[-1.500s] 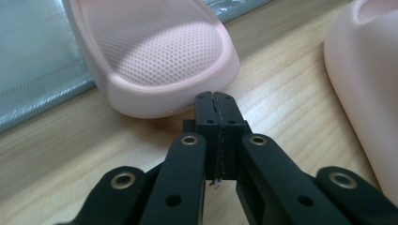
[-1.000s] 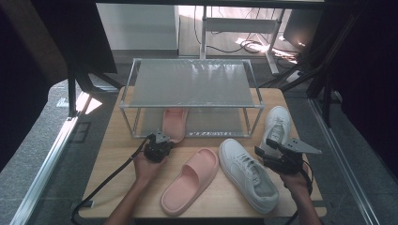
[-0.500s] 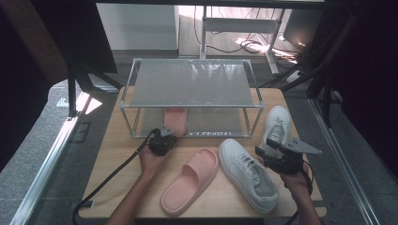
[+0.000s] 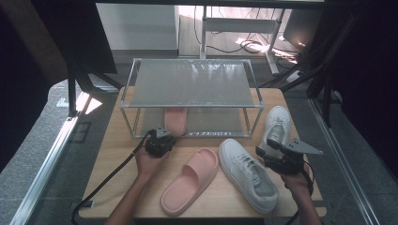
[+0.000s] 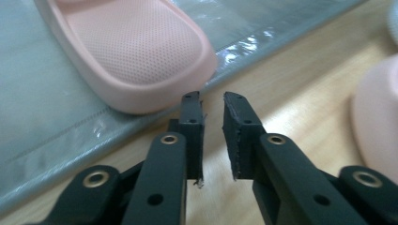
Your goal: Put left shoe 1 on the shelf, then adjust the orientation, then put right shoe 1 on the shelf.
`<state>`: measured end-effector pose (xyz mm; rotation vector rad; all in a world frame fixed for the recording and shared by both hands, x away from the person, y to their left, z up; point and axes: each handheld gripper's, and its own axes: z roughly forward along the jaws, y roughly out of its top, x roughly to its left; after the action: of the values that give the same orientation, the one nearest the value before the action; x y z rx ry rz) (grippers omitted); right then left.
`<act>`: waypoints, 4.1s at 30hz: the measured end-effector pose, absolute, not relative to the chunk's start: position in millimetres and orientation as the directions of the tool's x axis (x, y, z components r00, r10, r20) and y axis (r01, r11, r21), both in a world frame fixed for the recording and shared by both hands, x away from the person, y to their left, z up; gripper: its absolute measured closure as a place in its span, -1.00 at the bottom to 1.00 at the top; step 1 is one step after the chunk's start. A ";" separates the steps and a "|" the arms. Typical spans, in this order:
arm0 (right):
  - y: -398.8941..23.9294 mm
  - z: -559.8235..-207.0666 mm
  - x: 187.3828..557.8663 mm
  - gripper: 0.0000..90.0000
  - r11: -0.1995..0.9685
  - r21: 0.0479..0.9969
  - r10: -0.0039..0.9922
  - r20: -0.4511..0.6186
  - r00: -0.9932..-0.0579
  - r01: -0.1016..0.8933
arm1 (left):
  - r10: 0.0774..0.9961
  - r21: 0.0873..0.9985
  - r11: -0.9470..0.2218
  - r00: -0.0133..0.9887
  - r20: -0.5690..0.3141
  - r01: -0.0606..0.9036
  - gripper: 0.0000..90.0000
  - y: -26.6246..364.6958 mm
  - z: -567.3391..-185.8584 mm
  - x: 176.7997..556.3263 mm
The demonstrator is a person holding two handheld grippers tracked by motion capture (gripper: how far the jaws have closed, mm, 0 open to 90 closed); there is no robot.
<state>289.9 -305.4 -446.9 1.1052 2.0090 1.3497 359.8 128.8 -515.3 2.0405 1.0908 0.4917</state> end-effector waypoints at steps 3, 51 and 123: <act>-304.8 -446.9 290.1 -0.09 0.190 0.914 0.825 0.048 -0.563 0.357 | 0.822 0.772 -0.340 0.569 -0.034 0.537 0.64 134.9 -510.5 348.7; -303.1 -448.1 289.4 -0.09 0.195 0.912 0.825 0.046 -0.563 0.360 | 0.747 0.723 -0.395 0.657 -0.107 0.567 0.11 145.3 -496.6 271.8; -304.3 -450.5 290.8 -0.09 0.197 0.909 0.828 0.047 -0.559 0.367 | 0.749 0.750 -0.382 0.657 -0.092 0.540 0.88 96.0 -478.8 305.6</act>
<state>290.8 -304.3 -450.5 1.1120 2.0192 1.3355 305.6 96.0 -478.8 2.0818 0.9961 0.3362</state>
